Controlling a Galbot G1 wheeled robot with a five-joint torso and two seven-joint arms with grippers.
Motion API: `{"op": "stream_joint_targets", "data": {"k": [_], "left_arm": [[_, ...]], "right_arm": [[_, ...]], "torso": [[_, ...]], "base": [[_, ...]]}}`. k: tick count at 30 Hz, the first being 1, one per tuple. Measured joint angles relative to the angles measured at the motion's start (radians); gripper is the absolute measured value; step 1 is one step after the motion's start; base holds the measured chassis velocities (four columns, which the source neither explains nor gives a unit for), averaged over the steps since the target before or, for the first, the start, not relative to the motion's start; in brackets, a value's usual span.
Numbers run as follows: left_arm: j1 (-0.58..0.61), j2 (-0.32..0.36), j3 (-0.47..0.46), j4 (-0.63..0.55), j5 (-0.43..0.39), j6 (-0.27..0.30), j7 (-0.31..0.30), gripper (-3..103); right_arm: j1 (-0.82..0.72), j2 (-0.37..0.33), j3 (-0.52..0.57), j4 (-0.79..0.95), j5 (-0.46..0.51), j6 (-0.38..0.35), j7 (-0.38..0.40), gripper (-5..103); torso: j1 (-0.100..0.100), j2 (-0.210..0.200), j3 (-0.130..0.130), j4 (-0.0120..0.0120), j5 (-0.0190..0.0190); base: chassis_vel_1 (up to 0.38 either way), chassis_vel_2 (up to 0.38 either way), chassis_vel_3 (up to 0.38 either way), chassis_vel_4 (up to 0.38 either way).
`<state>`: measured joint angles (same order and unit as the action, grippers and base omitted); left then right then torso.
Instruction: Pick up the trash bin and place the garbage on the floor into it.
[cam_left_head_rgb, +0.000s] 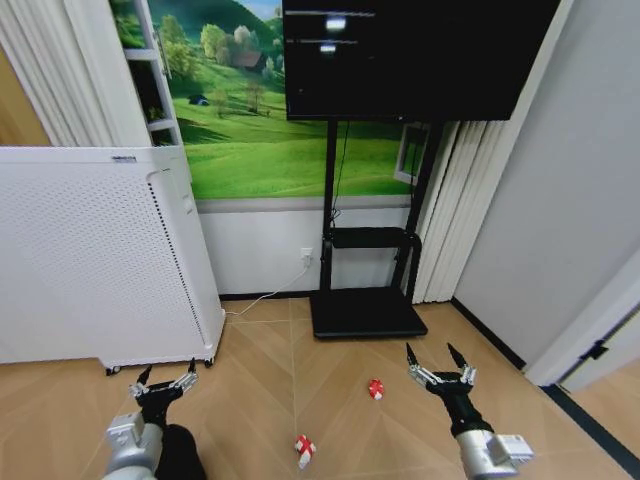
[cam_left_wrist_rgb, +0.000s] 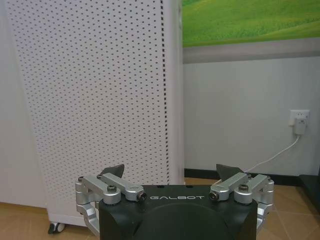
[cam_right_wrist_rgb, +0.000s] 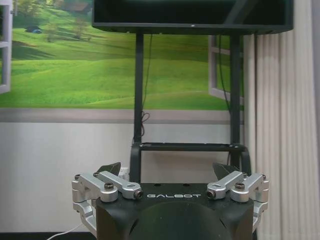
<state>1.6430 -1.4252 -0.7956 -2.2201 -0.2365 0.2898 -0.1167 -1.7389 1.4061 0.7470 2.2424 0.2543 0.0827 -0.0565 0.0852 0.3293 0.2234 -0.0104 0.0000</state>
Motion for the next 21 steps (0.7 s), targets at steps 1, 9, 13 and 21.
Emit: {"op": "stream_joint_targets", "data": {"k": [1, 9, 13, 21], "left_arm": [[0.000, 0.000, 0.000, 0.000, 0.000, 0.000, 0.000, 100], [-0.005, 0.001, 0.000, 0.012, 0.000, -0.012, -0.016, 100], [-0.005, 0.002, 0.000, 0.014, 0.005, -0.019, -0.016, 100], [0.004, 0.002, 0.000, 0.011, 0.006, -0.036, -0.014, 100]], "right_arm": [[0.000, 0.000, 0.000, 0.000, 0.000, 0.000, 0.000, 100], [0.004, 0.000, -0.003, -0.003, 0.000, -0.001, -0.001, 100], [0.004, 0.000, -0.003, -0.004, -0.001, -0.001, -0.002, 100], [-0.002, 0.000, -0.002, -0.003, -0.002, 0.002, -0.002, 100]], "torso": [[0.000, 0.000, 0.000, 0.0000, 0.0000], [0.000, 0.001, 0.001, 0.0004, 0.0000], [0.001, 0.001, 0.001, -0.0003, 0.0000], [0.001, 0.002, 0.002, -0.0001, 0.0000]], "base": [[0.078, 0.066, 0.070, 0.065], [0.064, 0.086, 0.076, 0.080], [0.000, 0.000, 0.000, 0.000], [0.000, 0.000, 0.000, 0.000]]}}
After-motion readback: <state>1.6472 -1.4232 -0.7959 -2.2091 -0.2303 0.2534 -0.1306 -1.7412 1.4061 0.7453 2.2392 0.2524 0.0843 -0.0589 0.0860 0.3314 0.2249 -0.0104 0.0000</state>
